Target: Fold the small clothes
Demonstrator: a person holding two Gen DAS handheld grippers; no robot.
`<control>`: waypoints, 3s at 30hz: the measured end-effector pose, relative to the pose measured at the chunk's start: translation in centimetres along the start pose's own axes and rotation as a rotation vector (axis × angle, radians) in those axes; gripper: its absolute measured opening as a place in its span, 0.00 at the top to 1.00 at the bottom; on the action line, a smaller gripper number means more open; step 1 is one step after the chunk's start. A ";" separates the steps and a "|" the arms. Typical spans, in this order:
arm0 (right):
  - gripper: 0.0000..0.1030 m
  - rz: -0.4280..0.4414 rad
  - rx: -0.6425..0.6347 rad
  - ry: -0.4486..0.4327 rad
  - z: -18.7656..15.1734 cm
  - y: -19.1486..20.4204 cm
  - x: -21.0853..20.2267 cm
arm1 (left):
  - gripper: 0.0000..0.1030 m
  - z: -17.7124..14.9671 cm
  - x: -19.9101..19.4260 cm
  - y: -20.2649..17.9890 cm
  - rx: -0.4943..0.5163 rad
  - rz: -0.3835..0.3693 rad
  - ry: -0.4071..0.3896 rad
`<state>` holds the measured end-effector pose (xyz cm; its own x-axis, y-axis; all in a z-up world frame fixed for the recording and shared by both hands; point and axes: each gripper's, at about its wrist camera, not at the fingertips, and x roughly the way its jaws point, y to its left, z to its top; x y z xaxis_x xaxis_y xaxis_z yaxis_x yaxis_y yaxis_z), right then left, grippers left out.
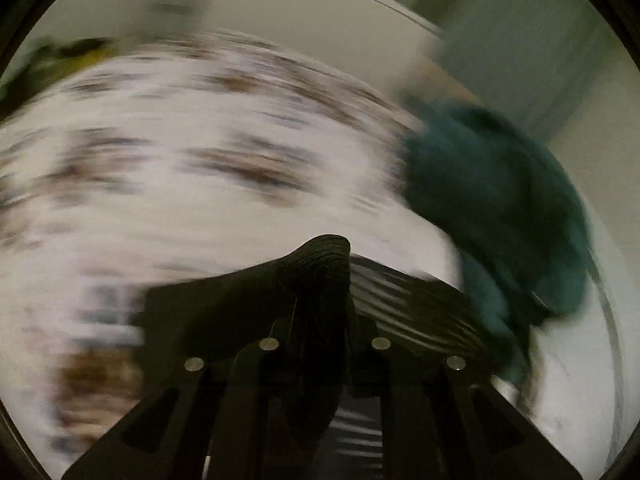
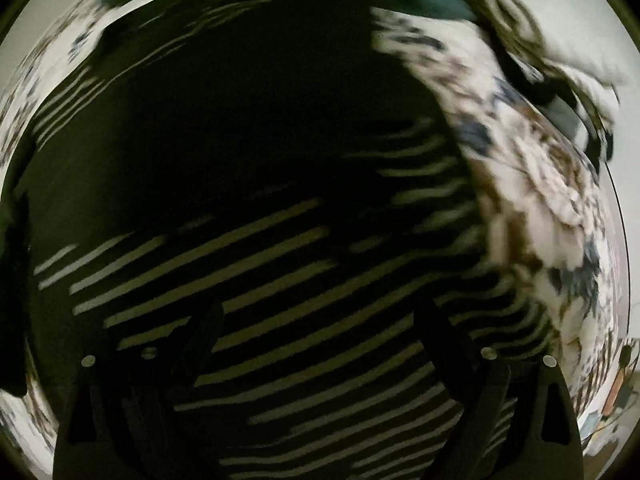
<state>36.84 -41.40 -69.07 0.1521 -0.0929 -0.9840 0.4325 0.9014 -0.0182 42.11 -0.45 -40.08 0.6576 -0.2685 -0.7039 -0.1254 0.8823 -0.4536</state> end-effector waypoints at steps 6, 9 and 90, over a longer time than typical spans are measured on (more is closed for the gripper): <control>0.05 -0.001 0.101 0.020 2.3 -8.2 1.2 | 0.89 -7.0 11.2 -19.5 0.265 -0.230 0.244; 0.05 0.039 0.116 0.048 3.3 -11.3 2.1 | 0.85 -10.6 15.5 -24.6 0.337 -0.259 0.381; 0.95 0.345 -0.114 0.414 -18.2 -23.0 0.2 | 0.95 -29.7 -11.6 10.5 -0.189 0.441 0.384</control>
<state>10.71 -54.44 -72.08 -0.1040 0.3692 -0.9235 0.3167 0.8925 0.3212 11.07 0.46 -52.90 0.2034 -0.0453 -0.9781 -0.4776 0.8674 -0.1395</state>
